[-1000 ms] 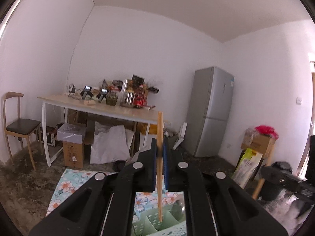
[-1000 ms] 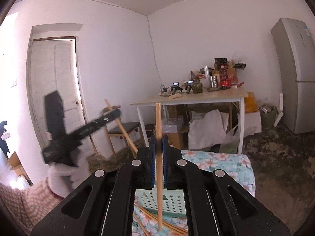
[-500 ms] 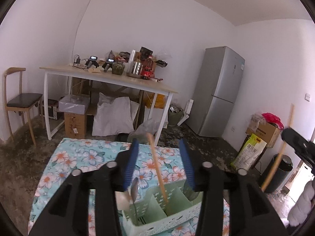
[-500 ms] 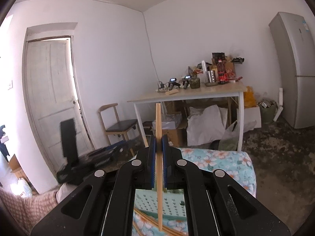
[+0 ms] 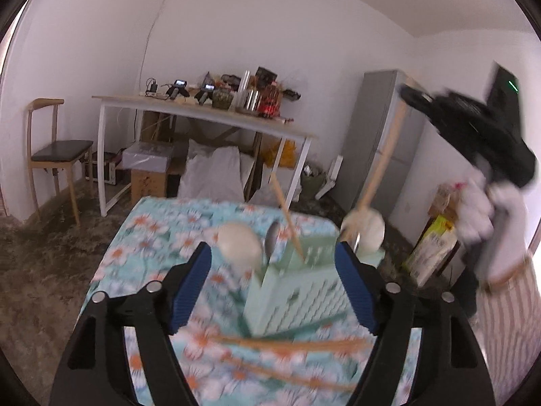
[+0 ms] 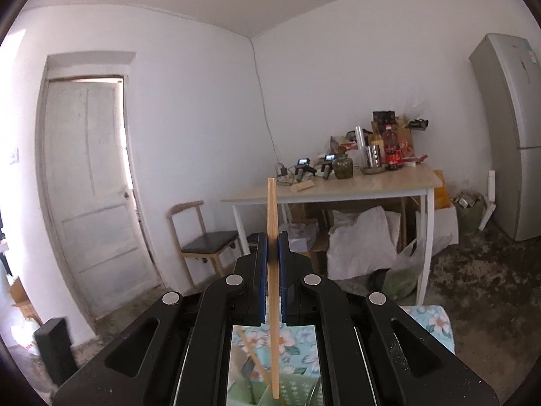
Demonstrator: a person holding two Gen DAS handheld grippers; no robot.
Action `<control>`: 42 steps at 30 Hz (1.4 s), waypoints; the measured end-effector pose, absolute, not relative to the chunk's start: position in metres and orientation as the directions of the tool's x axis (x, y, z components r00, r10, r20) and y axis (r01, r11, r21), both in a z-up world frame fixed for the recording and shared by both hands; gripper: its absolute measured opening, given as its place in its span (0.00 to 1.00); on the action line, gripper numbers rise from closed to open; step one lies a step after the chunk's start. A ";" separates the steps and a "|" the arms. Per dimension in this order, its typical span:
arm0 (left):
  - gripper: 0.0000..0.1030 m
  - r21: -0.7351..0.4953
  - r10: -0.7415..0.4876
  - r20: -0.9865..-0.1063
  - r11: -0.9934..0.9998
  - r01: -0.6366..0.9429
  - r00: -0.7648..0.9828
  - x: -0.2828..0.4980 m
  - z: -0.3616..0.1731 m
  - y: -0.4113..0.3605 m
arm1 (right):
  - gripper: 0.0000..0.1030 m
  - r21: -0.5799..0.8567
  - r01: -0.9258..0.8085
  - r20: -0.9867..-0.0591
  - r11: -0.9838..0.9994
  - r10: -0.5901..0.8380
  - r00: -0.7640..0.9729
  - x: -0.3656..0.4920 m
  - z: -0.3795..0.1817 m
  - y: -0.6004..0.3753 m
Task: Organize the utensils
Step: 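Lift the held chopsticks with both grippers and drop them into the green caddy, then move both open grippers back down to the chopsticks lying before the caddy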
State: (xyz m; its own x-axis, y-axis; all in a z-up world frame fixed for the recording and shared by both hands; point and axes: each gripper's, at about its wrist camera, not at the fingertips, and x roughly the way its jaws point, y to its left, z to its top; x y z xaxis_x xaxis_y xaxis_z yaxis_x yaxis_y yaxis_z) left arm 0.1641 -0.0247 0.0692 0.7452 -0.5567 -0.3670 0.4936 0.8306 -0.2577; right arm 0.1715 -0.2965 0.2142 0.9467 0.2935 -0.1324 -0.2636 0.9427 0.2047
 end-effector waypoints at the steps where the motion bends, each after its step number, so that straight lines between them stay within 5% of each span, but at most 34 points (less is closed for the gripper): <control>1: 0.75 -0.245 -0.551 -0.379 0.834 0.494 0.743 0.160 0.064 -0.024 | 0.04 0.199 -0.259 -0.144 0.945 0.290 0.946 0.175 0.210 -0.295; 10: 0.79 -0.288 -0.545 -0.462 0.838 0.462 0.700 0.147 0.024 -0.018 | 0.09 0.120 -0.224 -0.323 0.967 0.251 0.912 0.198 0.161 -0.281; 13: 0.79 -0.295 -0.542 -0.474 0.840 0.455 0.694 0.141 0.017 -0.016 | 0.24 0.138 -0.216 -0.313 0.967 0.249 0.917 0.187 0.167 -0.289; 24: 0.79 -0.290 -0.529 -0.493 0.848 0.443 0.690 0.124 0.007 -0.016 | 0.40 0.205 -0.188 -0.264 0.961 0.239 0.934 0.106 0.186 -0.330; 33: 0.79 -0.310 -0.529 -0.586 0.846 0.433 0.614 0.125 -0.021 -0.029 | 0.44 0.324 -0.071 -0.525 0.943 0.242 0.816 0.052 0.075 -0.327; 42: 0.55 -0.578 -0.653 -0.634 0.756 0.308 0.414 0.163 -0.059 -0.045 | 0.44 0.394 0.098 -0.712 0.914 0.236 0.661 0.042 -0.017 -0.337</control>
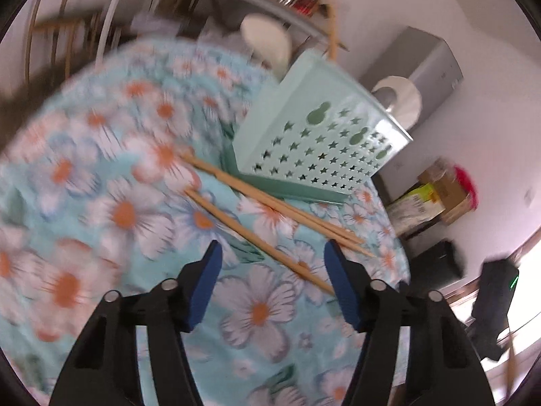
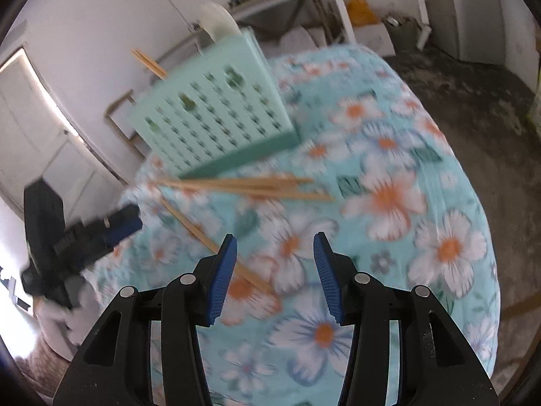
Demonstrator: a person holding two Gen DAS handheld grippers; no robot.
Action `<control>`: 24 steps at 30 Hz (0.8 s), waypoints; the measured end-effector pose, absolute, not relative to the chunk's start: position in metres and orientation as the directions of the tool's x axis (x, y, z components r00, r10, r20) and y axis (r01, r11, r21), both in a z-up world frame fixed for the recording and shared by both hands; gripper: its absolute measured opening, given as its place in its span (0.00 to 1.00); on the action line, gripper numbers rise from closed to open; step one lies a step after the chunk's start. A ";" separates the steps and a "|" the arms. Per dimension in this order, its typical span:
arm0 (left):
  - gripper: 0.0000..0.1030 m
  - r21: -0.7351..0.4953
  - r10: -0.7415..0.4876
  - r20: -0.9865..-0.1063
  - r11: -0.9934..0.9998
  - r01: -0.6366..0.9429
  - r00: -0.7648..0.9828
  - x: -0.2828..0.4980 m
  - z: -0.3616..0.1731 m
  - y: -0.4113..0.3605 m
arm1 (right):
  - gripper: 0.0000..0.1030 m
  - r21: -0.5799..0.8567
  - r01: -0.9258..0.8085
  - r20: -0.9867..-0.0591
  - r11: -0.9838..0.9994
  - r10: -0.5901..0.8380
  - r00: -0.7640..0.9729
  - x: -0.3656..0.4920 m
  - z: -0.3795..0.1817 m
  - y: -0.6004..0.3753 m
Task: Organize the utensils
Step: 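Move both open grippers back down to the chopsticks lying before the caddy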
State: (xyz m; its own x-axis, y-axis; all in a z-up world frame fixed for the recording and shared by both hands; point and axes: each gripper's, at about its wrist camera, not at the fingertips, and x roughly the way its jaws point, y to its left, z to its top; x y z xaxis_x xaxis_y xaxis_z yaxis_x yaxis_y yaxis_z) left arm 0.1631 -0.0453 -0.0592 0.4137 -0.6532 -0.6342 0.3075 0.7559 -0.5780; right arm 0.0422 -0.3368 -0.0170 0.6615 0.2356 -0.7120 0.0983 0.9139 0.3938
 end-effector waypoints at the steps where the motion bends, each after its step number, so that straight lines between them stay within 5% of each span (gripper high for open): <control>1: 0.52 -0.600 -0.659 -0.638 0.750 0.280 0.398 0.169 -0.065 -0.047 | 0.44 0.398 0.103 -0.716 0.912 0.238 0.656 0.042 -0.020 -0.339; 13: 0.39 -0.735 -0.701 -0.618 0.676 0.054 0.355 0.207 -0.100 -0.051 | 0.44 0.439 0.117 -0.722 0.891 0.273 0.636 0.034 -0.044 -0.356; 19: 0.14 -0.703 -0.650 -0.658 0.711 -0.001 0.380 0.214 -0.104 -0.053 | 0.44 0.450 0.119 -0.717 0.885 0.279 0.638 0.030 -0.044 -0.358; 24: 0.13 -0.690 -0.635 -0.671 0.724 -0.007 0.382 0.210 -0.100 -0.044 | 0.44 0.424 0.114 -0.723 0.898 0.259 0.641 0.030 -0.038 -0.357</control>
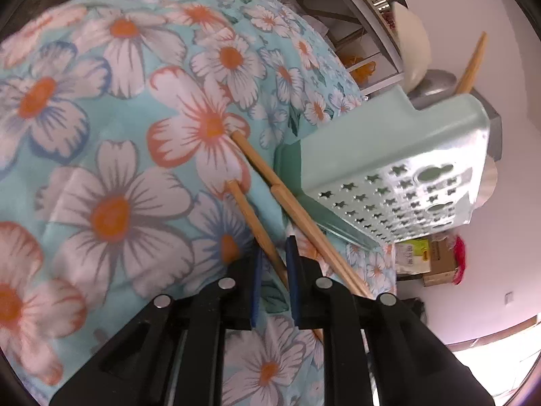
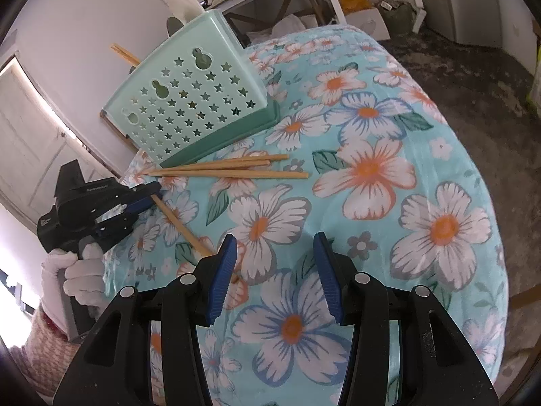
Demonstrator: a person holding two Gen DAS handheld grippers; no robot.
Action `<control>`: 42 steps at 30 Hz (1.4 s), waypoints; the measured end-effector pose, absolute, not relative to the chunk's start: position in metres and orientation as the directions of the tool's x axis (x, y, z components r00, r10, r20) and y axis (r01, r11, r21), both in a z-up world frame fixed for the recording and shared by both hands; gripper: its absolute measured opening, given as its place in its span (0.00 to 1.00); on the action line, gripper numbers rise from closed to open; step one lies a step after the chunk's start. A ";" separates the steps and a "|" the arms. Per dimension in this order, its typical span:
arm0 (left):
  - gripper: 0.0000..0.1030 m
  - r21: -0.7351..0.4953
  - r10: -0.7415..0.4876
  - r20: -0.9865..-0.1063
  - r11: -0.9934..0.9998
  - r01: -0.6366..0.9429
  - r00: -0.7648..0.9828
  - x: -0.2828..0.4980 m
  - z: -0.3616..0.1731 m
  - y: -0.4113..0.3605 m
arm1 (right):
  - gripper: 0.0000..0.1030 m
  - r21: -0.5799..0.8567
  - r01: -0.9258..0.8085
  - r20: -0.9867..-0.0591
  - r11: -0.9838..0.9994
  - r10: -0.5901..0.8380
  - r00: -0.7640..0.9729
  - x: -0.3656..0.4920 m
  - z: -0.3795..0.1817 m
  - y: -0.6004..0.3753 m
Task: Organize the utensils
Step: 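Move both open grippers back down to the chopsticks lying before the caddy, then close the right gripper on a chopstick while the left gripper grasps another chopstick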
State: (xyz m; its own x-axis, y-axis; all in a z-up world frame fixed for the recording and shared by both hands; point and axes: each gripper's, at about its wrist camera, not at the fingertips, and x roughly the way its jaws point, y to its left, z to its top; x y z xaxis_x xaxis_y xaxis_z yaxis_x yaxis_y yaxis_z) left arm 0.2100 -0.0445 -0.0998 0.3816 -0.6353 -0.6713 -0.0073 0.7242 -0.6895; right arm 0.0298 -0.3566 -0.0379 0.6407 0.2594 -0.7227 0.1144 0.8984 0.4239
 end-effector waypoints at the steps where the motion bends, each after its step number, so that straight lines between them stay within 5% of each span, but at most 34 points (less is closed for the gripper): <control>1: 0.13 -0.673 -0.621 -0.681 0.740 0.003 0.388 0.207 -0.096 -0.044 | 0.44 0.412 0.106 -0.721 0.905 0.252 0.645 0.030 -0.035 -0.355; 10: 0.14 -0.555 -0.526 -0.727 0.829 0.074 0.440 0.180 -0.077 -0.015 | 0.44 0.200 -0.113 -0.702 0.973 0.223 0.677 0.058 -0.008 -0.306; 25: 0.15 -0.552 -0.542 -0.716 0.825 0.119 0.439 0.177 -0.090 -0.008 | 0.27 -0.329 -0.416 -0.727 0.848 0.054 0.685 0.135 -0.043 -0.205; 29: 0.16 -0.553 -0.546 -0.712 0.823 0.126 0.442 0.177 -0.091 -0.009 | 0.13 -0.380 -0.414 -0.714 0.827 0.022 0.700 0.137 -0.047 -0.197; 42: 0.16 -0.565 -0.556 -0.704 0.816 0.127 0.441 0.176 -0.091 -0.006 | 0.05 -0.331 -0.476 -0.759 0.815 0.070 0.647 0.082 -0.021 -0.205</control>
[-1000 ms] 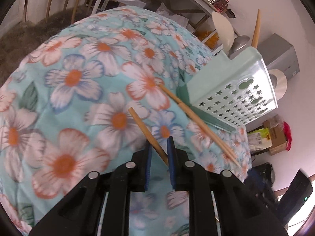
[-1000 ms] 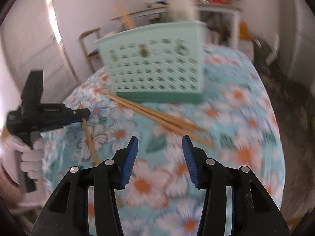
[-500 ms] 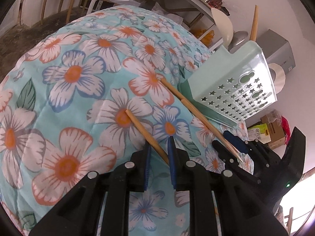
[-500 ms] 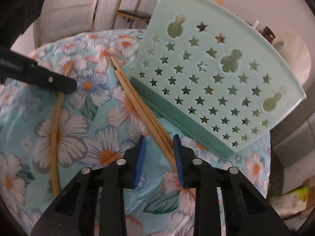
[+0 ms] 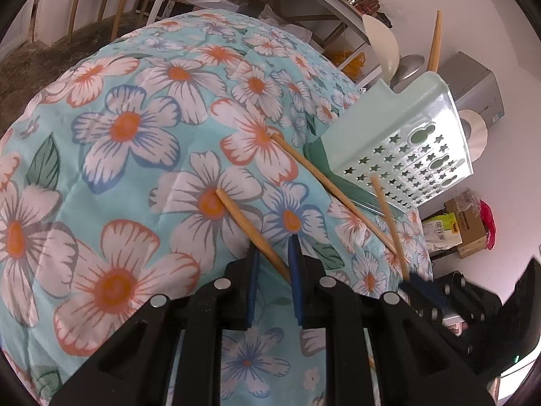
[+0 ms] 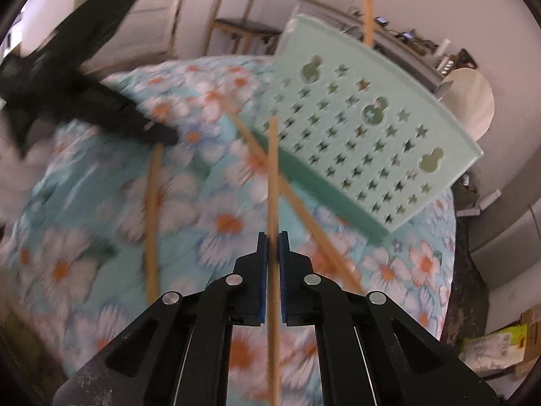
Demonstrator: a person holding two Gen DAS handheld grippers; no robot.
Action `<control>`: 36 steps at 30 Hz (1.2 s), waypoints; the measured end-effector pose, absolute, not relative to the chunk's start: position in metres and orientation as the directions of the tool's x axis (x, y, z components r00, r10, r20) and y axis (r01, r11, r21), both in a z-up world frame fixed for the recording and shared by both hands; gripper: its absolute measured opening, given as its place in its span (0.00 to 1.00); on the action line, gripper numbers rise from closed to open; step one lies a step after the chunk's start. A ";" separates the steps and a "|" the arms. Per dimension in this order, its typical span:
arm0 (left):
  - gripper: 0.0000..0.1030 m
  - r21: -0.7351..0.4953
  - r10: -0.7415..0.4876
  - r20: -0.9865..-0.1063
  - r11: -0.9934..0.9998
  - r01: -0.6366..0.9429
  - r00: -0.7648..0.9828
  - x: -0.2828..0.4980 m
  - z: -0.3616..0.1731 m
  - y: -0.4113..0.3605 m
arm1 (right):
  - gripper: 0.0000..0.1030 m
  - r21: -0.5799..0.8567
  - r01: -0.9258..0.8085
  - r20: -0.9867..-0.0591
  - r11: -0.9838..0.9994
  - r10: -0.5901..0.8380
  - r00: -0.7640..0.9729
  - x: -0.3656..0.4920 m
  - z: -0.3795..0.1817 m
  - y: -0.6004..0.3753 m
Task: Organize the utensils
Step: 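Close the right gripper on a chopstick while the left gripper grasps another chopstick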
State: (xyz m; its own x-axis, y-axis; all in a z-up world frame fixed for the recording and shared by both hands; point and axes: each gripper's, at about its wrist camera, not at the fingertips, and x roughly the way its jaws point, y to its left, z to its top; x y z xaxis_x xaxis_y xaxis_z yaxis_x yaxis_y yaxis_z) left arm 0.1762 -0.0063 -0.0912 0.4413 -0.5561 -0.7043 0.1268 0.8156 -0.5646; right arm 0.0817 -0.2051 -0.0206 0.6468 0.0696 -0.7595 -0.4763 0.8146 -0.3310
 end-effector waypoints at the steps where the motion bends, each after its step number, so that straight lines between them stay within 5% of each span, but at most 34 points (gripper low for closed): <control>1: 0.16 -0.565 -0.557 -0.704 0.815 0.126 0.441 0.176 -0.091 -0.006 | 0.05 -0.330 -0.496 -0.775 0.803 0.069 0.628 0.076 -0.022 -0.205; 12: 0.16 -0.568 -0.559 -0.703 0.814 0.126 0.440 0.176 -0.091 -0.006 | 0.20 -0.089 -0.487 -0.842 0.869 0.196 0.502 0.094 -0.023 -0.215; 21: 0.16 -0.578 -0.567 -0.699 0.807 0.123 0.436 0.177 -0.091 -0.006 | 0.19 0.021 -0.475 -0.847 0.880 0.268 0.458 0.152 -0.034 -0.186; 26: 0.16 -0.583 -0.569 -0.698 0.804 0.118 0.434 0.177 -0.092 -0.006 | 0.05 0.040 -0.468 -0.839 0.883 0.285 0.464 0.168 -0.029 -0.175; 36: 0.16 -0.577 -0.552 -0.703 0.811 0.096 0.448 0.177 -0.090 -0.007 | 0.05 0.055 -0.341 -0.679 0.938 0.286 0.677 0.131 0.054 -0.217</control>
